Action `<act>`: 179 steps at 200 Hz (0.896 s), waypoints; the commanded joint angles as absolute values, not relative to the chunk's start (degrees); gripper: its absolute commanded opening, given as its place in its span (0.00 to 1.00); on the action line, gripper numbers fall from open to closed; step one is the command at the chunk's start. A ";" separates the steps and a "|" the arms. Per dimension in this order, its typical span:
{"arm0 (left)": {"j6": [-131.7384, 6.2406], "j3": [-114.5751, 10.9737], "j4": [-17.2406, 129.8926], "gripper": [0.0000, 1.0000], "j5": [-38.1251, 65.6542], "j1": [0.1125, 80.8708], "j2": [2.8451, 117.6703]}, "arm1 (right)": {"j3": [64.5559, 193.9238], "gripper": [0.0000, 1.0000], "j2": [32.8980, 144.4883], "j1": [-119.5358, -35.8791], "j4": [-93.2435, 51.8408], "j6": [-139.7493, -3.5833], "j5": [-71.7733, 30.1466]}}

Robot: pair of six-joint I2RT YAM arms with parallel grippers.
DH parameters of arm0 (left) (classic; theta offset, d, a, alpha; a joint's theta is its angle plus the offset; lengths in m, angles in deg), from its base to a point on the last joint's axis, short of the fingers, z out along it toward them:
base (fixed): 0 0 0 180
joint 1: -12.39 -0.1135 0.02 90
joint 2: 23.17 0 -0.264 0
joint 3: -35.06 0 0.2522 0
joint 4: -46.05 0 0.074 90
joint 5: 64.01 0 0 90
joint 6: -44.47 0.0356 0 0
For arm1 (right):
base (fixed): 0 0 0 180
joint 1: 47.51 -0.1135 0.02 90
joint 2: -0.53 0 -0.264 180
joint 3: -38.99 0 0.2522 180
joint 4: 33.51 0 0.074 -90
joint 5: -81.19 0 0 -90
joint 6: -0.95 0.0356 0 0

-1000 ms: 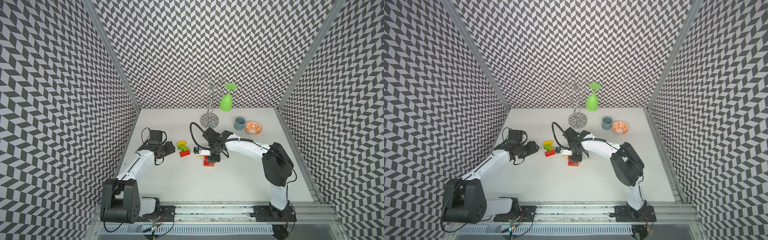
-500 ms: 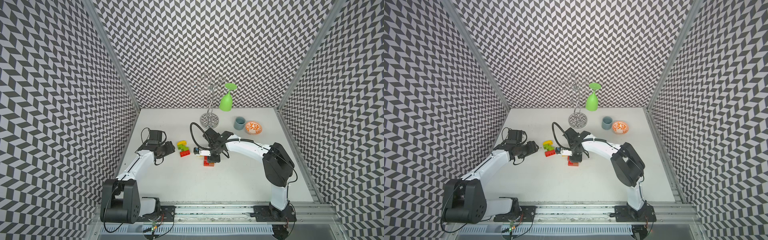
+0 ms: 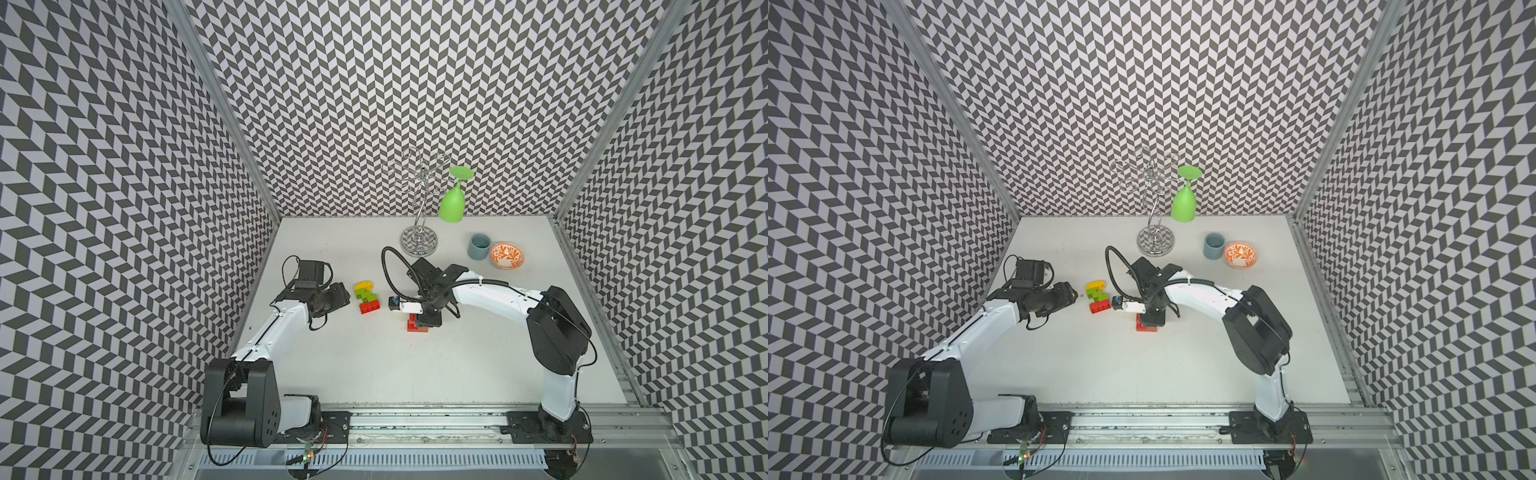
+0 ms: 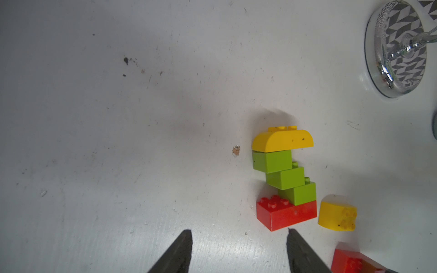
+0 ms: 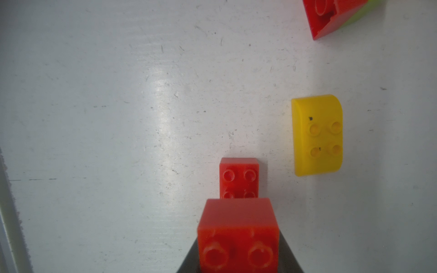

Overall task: Assemble the letter s with lego
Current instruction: Assemble the lego brick with the lego brick.

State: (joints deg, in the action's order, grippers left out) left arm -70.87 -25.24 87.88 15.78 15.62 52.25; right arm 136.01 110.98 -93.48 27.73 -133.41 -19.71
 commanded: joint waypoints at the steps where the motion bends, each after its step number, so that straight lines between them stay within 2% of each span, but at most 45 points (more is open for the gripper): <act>1: -70.40 -24.68 87.23 0.65 15.58 15.20 51.03 | 133.55 0.06 112.34 -93.56 27.52 -132.90 -18.80; 139: -70.32 -24.83 87.23 0.65 15.55 15.21 51.09 | 130.21 0.02 112.33 -94.20 25.69 -132.11 -14.95; 159: -70.32 -24.79 87.23 0.65 15.69 15.21 51.09 | 130.48 0.05 111.56 -93.91 25.60 -132.27 -15.63; 179: -70.31 -24.76 87.23 0.65 15.59 15.12 51.02 | 130.79 0.13 111.01 -93.48 25.68 -132.33 -15.84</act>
State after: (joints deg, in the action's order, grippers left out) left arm -70.87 -25.24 87.88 15.78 15.62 52.25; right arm 133.04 109.96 -93.87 23.52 -131.88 -18.03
